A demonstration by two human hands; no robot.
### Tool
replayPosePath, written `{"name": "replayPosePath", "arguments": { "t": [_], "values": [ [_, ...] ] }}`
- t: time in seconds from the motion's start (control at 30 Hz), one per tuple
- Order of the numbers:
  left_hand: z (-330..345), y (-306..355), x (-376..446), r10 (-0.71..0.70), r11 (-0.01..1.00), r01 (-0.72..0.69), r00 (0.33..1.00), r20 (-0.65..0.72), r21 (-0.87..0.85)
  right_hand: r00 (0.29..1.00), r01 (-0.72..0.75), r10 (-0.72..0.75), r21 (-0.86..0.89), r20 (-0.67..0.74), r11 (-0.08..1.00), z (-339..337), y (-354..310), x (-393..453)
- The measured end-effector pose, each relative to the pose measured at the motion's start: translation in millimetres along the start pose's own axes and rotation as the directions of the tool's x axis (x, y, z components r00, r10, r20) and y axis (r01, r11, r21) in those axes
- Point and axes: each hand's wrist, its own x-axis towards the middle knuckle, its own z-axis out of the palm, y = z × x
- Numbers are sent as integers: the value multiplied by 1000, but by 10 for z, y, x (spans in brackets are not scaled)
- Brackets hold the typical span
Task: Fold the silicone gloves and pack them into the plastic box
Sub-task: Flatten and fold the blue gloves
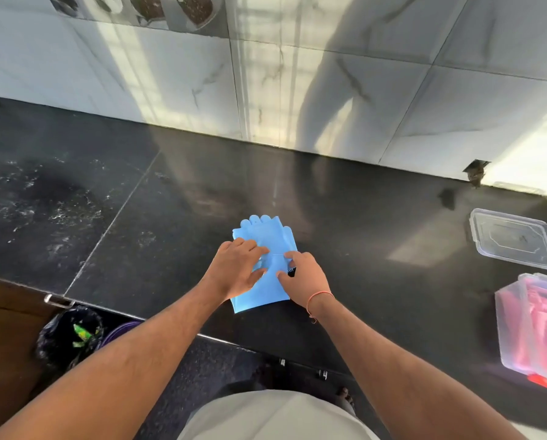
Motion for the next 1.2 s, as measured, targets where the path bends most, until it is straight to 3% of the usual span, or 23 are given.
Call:
{"name": "replayPosePath", "arguments": {
  "t": [0.23,0.37,0.47,0.53,0.6,0.67,0.73,0.8,0.87,0.93,1.0,1.1,1.13,1.17,1.2],
  "values": [
    [-66,26,215,40,979,-45,999,-30,-200,992,-118,124,288,-3,950,-74,178,-6],
    [-258,-1,277,115,943,-60,982,151,-327,983,-142,176,384,-53,912,-121,243,-66],
    [-539,14,310,159,904,-83,976,149,-420,960,-241,276,380,-40,893,-221,214,-138],
    [-770,61,321,156,882,-107,985,70,-458,916,-399,394,316,83,861,-301,147,-190],
    [-988,150,323,162,886,-144,987,3,-441,826,-552,445,336,346,763,-358,45,-248],
    [-1194,301,291,169,907,-168,985,-31,-387,736,-640,321,460,596,615,-403,-26,-284],
    [-1382,500,209,197,926,-205,979,-59,-317,719,-658,110,622,686,424,-432,-90,-303],
    [-1507,724,99,245,925,-263,964,-99,-273,755,-608,-82,742,650,282,-482,-156,-309],
    [-1532,932,-6,302,916,-319,947,-106,-243,790,-531,-211,815,575,232,-570,-220,-326],
    [-1453,1077,-95,348,909,-352,936,-57,-224,821,-511,-204,846,533,151,-670,-253,-372],
    [-1328,1137,-154,375,883,-364,927,-22,-295,845,-483,-162,858,509,175,-757,-235,-404],
    [-1169,1138,-205,306,737,-264,951,-42,-623,869,-433,-113,850,482,299,-837,-184,-412],
    [-1100,1123,-211,165,596,-145,985,-56,-790,872,-434,-93,847,481,309,-861,-167,-422],
    [-1031,1094,-215,-57,388,-9,998,-34,-922,872,-435,-97,849,481,300,-880,-153,-439],
    [-948,1057,-219,-301,158,93,953,42,-983,872,-431,-104,851,479,300,-901,-118,-455]
  ]
}}
